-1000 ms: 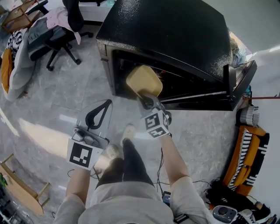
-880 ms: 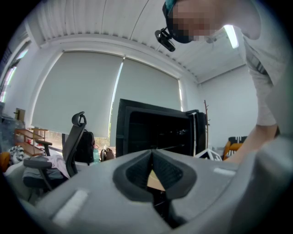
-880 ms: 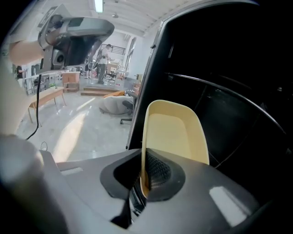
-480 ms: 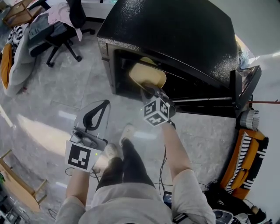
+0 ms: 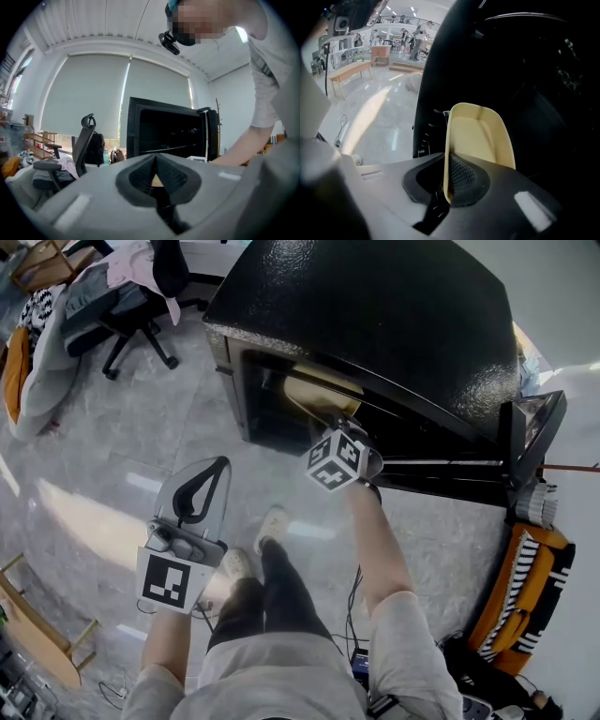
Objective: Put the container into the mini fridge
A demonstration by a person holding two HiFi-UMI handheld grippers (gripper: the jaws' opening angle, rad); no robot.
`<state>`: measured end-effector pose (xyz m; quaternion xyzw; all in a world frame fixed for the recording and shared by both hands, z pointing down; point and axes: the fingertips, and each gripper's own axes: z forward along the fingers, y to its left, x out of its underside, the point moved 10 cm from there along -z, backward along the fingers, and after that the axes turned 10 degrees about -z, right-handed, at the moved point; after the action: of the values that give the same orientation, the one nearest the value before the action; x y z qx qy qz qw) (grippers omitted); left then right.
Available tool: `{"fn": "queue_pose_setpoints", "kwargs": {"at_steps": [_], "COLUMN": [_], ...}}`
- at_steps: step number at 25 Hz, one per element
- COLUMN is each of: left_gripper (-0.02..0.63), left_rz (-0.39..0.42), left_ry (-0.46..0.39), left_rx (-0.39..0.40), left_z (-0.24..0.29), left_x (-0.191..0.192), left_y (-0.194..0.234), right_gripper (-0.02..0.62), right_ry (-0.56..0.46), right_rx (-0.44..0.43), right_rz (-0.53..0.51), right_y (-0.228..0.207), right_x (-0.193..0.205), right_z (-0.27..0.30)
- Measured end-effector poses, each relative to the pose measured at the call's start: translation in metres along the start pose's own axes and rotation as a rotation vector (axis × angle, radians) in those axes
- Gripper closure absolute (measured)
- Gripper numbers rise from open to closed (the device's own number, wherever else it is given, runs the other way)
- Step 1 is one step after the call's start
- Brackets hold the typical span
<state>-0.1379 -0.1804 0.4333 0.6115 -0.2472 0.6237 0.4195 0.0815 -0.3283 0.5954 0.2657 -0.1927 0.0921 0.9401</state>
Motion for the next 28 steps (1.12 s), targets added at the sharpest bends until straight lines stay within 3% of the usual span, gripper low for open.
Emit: {"fn": "queue_pose_setpoints", "kwargs": {"at_steps": [23, 28], "left_gripper": [0.604, 0.604], "left_rz": [-0.002, 0.000], "left_ry": [0.005, 0.005], "left_rx": [-0.022, -0.025], "left_z": [0.009, 0.005], "left_x": [0.008, 0.005], "left_y": [0.004, 0.007], "right_gripper": [0.588, 0.557], "right_ry": [0.065, 0.079], "right_rx": [0.041, 0.058], "right_rz": [-0.119, -0.127], "right_y": [-0.041, -0.045], "right_x": [0.001, -0.001], "right_z": [0.027, 0.029]}}
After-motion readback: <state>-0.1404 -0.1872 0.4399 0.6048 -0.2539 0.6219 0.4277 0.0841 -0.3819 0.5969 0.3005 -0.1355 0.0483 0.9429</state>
